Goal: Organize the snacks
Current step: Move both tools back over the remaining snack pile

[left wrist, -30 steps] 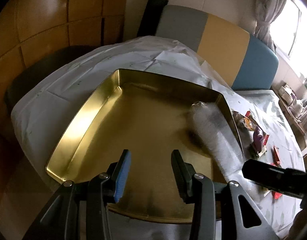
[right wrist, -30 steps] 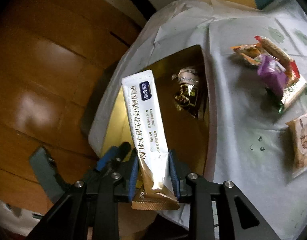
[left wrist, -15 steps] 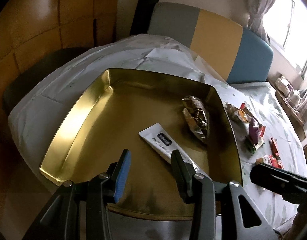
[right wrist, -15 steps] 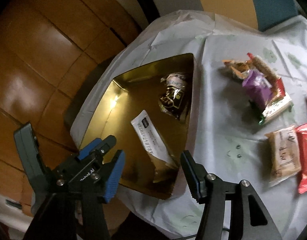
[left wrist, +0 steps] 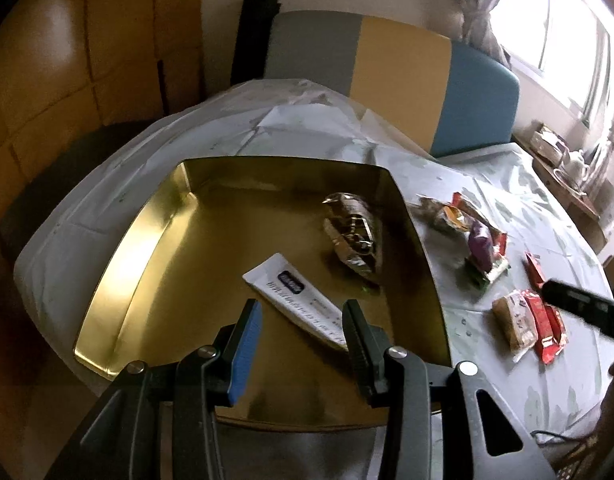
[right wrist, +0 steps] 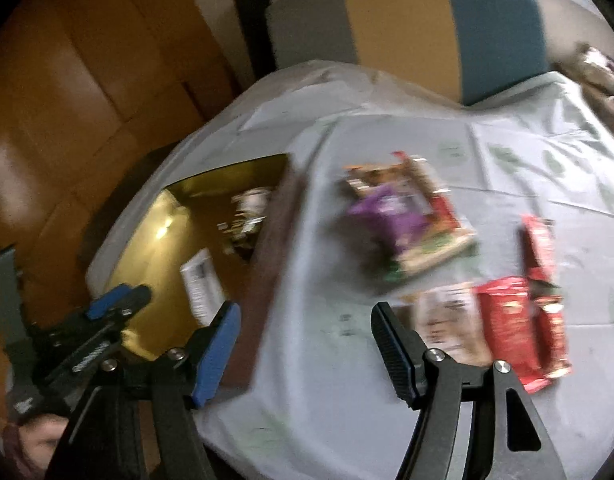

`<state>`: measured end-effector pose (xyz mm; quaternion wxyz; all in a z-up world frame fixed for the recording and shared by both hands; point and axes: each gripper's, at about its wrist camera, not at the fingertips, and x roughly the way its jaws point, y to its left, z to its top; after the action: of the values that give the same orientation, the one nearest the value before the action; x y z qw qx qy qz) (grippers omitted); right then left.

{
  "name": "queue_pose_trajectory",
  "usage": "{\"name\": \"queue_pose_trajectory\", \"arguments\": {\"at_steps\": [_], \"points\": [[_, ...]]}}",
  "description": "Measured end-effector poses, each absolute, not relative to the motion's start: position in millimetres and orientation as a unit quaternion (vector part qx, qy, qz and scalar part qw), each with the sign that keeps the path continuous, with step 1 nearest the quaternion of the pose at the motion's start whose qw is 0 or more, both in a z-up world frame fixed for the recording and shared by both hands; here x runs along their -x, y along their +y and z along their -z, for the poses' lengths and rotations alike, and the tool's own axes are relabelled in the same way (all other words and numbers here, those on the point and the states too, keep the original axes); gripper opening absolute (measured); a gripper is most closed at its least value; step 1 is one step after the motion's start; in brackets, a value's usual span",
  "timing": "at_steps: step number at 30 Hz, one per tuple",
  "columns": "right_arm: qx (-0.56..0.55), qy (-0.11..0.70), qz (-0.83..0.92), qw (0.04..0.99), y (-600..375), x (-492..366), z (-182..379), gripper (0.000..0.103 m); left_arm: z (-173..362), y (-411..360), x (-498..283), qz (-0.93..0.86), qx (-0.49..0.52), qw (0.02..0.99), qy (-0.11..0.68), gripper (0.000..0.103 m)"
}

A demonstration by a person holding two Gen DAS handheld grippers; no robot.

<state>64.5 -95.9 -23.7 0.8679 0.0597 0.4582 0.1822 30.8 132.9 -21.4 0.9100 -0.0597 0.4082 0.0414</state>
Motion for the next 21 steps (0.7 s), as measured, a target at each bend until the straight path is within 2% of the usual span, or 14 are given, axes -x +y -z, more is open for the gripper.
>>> {"name": "queue_pose_trajectory", "arguments": {"at_steps": [7,13,16,21], "points": [[-0.032,0.441,-0.117,0.889,-152.0,-73.2,10.3,0.069,21.1,119.1,-31.2,-0.027,0.044,0.910,0.412,0.042],[0.011,0.431,-0.066,0.900,-196.7,-80.8,2.0,0.076,22.0,106.3,-33.3,-0.014,0.030,0.909,0.416,0.043],[0.032,0.430,-0.042,0.901,-218.5,-85.9,1.2,0.081,22.3,100.1,-34.6,-0.006,0.024,0.908,0.418,0.054],[0.035,0.436,0.028,0.899,-271.3,-99.0,13.5,0.082,18.7,86.6,-39.8,0.021,0.019,0.906,0.422,0.054]]}}
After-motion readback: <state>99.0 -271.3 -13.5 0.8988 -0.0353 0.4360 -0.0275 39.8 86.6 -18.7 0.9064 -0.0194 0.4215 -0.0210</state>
